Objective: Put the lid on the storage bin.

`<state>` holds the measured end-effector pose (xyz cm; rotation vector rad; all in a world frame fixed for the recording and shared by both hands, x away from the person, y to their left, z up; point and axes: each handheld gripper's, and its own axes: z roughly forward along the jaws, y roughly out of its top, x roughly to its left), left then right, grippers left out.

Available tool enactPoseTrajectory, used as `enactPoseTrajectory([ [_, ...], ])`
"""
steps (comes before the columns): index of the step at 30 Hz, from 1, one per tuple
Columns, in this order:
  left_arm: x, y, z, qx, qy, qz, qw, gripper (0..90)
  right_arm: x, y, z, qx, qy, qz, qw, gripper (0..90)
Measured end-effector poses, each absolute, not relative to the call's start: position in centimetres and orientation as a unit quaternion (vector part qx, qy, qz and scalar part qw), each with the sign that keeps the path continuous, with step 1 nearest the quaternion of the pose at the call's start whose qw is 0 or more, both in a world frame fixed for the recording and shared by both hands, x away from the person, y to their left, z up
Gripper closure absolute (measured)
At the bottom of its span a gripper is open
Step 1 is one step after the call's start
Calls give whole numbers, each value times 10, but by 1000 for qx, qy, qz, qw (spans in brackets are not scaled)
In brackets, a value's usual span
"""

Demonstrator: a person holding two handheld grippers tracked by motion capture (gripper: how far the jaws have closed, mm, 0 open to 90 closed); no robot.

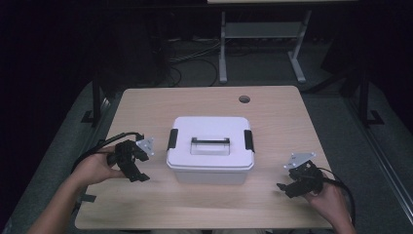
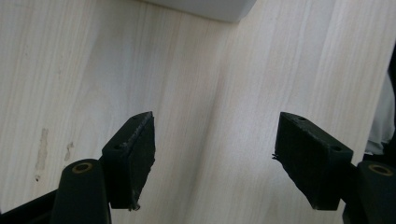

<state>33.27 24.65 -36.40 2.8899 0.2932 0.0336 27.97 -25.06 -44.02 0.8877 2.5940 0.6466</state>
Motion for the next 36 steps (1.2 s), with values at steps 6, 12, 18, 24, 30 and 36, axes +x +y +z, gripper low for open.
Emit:
enactPoseTrajectory([
  [6,331,249,-372,988,103,9,115,283,280,-251,-440,311,909,226,161,177],
  [12,330,251,-376,988,104,11,118,282,280,-250,-441,310,910,225,161,175],
  [18,328,255,-380,987,107,10,123,283,280,-250,-441,309,910,224,160,175],
  [24,328,257,-384,987,109,10,120,274,280,-249,-442,307,911,223,160,174],
  [30,326,260,-388,986,112,10,120,274,280,-249,-442,307,911,223,160,171],
  [36,325,263,-390,986,115,12,123,274,280,-249,-443,308,911,222,159,170],
])
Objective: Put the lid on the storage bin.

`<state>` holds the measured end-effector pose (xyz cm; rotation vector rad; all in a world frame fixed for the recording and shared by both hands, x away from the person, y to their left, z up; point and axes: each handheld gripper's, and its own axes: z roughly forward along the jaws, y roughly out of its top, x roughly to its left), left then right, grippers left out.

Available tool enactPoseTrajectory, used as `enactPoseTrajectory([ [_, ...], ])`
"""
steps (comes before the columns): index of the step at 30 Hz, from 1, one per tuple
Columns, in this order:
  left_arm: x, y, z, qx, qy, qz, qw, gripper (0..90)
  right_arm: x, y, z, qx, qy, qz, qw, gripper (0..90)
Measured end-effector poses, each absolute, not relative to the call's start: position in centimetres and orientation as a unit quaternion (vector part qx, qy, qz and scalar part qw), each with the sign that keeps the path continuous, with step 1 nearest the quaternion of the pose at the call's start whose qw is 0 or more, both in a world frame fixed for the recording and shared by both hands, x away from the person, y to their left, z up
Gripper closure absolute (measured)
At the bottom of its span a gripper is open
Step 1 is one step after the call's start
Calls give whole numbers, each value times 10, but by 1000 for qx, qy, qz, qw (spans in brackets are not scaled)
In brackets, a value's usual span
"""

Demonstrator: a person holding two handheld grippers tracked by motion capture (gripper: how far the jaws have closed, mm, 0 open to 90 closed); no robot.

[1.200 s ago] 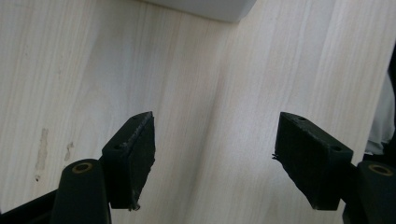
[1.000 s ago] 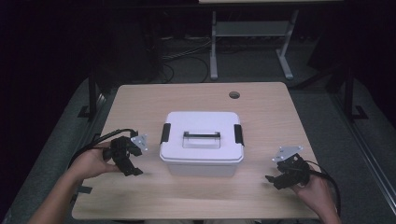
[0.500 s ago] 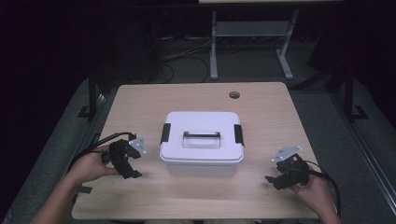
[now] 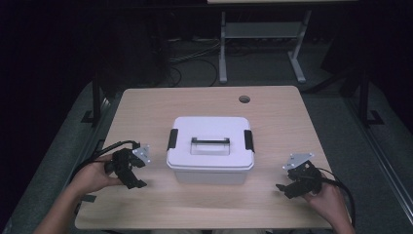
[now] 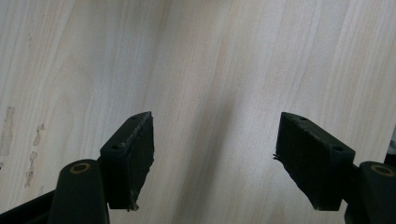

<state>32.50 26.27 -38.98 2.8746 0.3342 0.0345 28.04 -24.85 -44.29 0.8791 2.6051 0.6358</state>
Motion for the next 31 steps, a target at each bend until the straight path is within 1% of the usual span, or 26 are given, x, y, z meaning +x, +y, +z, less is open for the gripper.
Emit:
enactPoseTrajectory([
  [31,316,284,-400,982,138,14,132,274,280,-248,-443,305,913,219,159,170],
])
